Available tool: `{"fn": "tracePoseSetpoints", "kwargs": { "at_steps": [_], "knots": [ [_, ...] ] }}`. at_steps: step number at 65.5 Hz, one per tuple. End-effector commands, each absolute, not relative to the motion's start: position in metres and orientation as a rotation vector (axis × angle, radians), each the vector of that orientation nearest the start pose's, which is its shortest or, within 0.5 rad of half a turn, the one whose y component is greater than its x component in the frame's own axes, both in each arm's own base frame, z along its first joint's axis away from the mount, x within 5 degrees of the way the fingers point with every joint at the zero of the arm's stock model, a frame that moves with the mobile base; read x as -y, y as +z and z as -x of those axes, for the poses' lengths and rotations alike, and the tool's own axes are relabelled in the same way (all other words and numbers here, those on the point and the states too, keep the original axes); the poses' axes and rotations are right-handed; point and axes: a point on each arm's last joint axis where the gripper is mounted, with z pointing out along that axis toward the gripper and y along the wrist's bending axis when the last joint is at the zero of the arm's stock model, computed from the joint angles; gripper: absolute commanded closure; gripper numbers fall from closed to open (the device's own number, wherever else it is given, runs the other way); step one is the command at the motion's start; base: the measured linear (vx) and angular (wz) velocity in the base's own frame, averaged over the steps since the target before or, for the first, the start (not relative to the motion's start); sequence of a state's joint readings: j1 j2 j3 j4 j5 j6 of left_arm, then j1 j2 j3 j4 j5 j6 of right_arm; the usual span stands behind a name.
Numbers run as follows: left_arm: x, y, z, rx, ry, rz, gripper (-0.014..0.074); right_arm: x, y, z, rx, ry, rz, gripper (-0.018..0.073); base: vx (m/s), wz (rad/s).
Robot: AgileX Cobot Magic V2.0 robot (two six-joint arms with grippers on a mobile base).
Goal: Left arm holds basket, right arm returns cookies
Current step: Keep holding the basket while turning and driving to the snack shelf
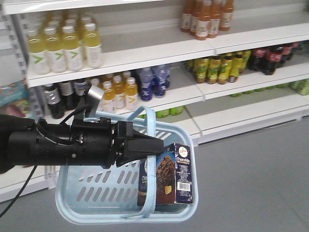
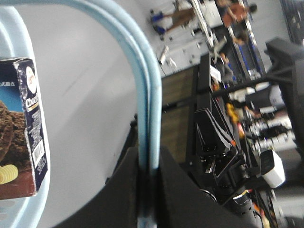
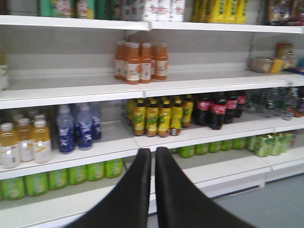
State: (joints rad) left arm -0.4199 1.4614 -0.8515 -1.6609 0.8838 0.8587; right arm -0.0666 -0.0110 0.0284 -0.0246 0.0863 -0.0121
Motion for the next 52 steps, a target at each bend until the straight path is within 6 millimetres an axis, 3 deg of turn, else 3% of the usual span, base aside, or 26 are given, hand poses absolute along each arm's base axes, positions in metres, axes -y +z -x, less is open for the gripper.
{"fn": "tracePoseSetpoints", "kwargs": {
  "at_steps": [1, 52],
  "knots": [
    [0.1837, 0.3085, -0.2296, -2.072, -1.788, -0.169, 0.0599, 0.0039, 0.1978, -0.0563, -1.52, -0.092, -0.018, 0.0568, 0.3, -0.89],
    [0.1837, 0.3085, -0.2296, -2.072, -1.788, -0.169, 0.0599, 0.0039, 0.1977, -0.0563, -1.52, -0.092, -0.018, 0.0568, 0.24, -0.82]
  ]
}}
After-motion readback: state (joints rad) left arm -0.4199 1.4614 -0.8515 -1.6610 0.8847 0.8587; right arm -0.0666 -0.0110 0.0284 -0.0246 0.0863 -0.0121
